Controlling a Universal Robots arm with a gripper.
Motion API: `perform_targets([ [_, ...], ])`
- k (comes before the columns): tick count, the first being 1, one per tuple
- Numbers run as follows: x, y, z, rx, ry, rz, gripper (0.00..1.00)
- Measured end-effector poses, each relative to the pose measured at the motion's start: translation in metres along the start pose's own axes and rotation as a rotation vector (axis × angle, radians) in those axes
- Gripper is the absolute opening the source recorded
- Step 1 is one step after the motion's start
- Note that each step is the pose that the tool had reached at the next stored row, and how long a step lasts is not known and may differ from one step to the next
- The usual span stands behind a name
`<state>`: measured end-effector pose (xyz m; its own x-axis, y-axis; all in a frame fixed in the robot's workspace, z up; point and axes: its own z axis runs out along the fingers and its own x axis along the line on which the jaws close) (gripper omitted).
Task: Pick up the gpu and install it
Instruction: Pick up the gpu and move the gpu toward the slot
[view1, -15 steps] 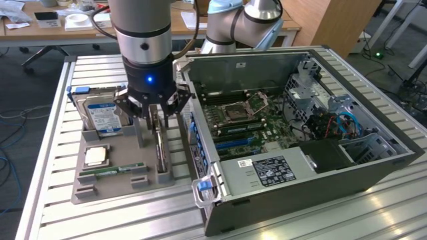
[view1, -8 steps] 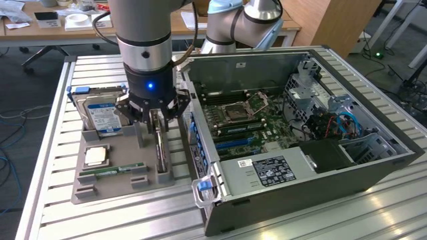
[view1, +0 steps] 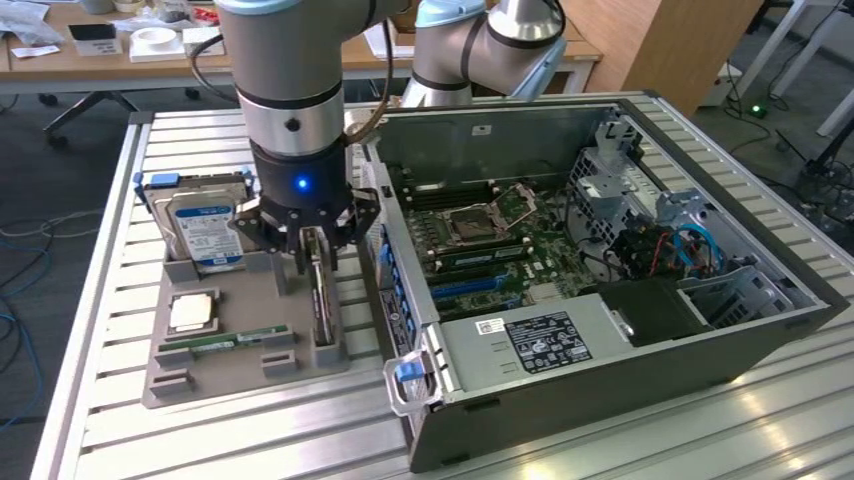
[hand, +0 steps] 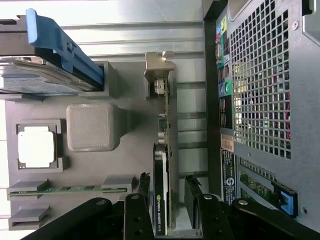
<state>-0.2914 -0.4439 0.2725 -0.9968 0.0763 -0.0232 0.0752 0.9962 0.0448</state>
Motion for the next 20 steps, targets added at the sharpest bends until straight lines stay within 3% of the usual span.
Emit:
perform_targets([
  [20,0.0002,-0.0088,0.0049,0.0061,-0.0004,0.0,0.42],
])
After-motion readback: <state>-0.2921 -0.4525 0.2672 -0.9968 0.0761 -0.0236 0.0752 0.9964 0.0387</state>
